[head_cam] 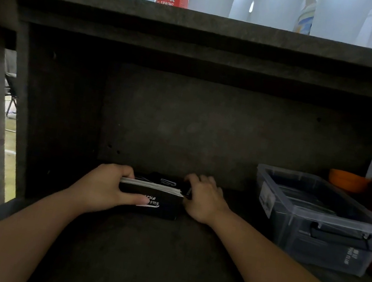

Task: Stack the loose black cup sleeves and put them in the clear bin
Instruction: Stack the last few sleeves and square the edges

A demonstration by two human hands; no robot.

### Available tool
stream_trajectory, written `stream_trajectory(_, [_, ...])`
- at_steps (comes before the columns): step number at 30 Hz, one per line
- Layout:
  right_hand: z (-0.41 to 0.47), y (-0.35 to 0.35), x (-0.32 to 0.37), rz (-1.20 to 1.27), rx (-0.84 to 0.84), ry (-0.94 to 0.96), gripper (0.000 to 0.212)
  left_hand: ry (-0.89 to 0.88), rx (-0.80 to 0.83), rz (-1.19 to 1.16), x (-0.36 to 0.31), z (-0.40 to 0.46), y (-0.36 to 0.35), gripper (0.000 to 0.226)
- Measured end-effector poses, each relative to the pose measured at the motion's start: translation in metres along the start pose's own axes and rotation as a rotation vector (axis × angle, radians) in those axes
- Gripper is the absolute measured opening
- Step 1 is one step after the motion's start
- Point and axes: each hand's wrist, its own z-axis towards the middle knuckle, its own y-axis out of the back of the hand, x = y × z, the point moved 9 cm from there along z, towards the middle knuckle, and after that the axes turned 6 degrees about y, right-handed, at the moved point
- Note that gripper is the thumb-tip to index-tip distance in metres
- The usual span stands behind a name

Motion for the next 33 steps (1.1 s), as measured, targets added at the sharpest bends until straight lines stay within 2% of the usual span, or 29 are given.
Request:
stream_trajectory(3, [0.004, -0.017, -0.008, 0.145, 0.164, -0.063, 0.059, 0.0, 0.0, 0.015, 0.0, 0.0, 0.0, 0.047])
stream_trajectory(7, [0.011, -0.006, -0.018, 0.312, 0.111, -0.099, 0.059, -0.003, -0.003, 0.015, 0.0, -0.001, 0.0, 0.042])
stream_trajectory(10, [0.01, 0.003, -0.009, 0.179, 0.111, -0.016, 0.048, 0.008, -0.007, 0.001, 0.002, 0.0, 0.0, 0.044])
stream_trajectory(12, [0.008, 0.005, 0.0, 0.049, 0.093, 0.068, 0.033, -0.023, -0.023, 0.018, 0.001, 0.001, 0.001, 0.057])
stream_trajectory(14, [0.004, 0.013, 0.008, -0.068, 0.008, 0.094, 0.022, -0.053, -0.034, 0.024, 0.002, 0.002, 0.0, 0.059])
stream_trajectory(16, [0.001, 0.031, 0.008, -0.115, -0.158, 0.04, 0.019, -0.049, -0.034, 0.022, 0.002, 0.001, -0.002, 0.042])
stream_trajectory(17, [-0.002, 0.041, 0.006, -0.089, -0.252, 0.002, 0.021, -0.057, -0.045, 0.026, 0.001, -0.001, -0.001, 0.041])
stream_trajectory(19, [-0.005, 0.055, 0.003, 0.068, -0.414, -0.026, 0.02, -0.067, -0.058, 0.011, -0.002, -0.003, 0.001, 0.074])
stream_trajectory(20, [-0.004, 0.055, 0.004, 0.194, -0.422, -0.009, 0.017, -0.054, -0.064, -0.012, -0.002, -0.003, 0.002, 0.095])
stream_trajectory(22, [0.001, 0.041, 0.012, 0.528, -0.311, 0.052, 0.017, -0.024, -0.09, -0.067, 0.001, -0.002, 0.004, 0.124])
stream_trajectory(24, [-0.002, 0.022, 0.029, 1.056, -0.112, 0.011, 0.026, -0.019, -0.095, -0.143, 0.003, 0.0, 0.004, 0.133])
stream_trajectory(25, [-0.005, 0.014, 0.04, 1.279, -0.017, -0.04, 0.032, -0.023, -0.075, -0.163, 0.004, 0.0, 0.002, 0.13])
stream_trajectory(27, [-0.008, 0.008, 0.053, 1.4, 0.023, -0.102, 0.04, -0.042, -0.026, -0.136, 0.002, -0.001, -0.001, 0.114])
stream_trajectory(29, [-0.006, 0.006, 0.053, 1.239, -0.085, -0.152, 0.028, -0.057, -0.04, -0.119, 0.0, -0.002, -0.001, 0.092])
stream_trajectory(31, [-0.011, 0.006, 0.045, 1.079, -0.235, -0.295, 0.017, -0.048, -0.101, -0.166, 0.0, -0.004, 0.002, 0.075])
stream_trajectory(33, [-0.02, 0.001, 0.038, 1.138, -0.324, -0.452, 0.015, -0.038, -0.12, -0.187, -0.004, -0.007, 0.003, 0.066])
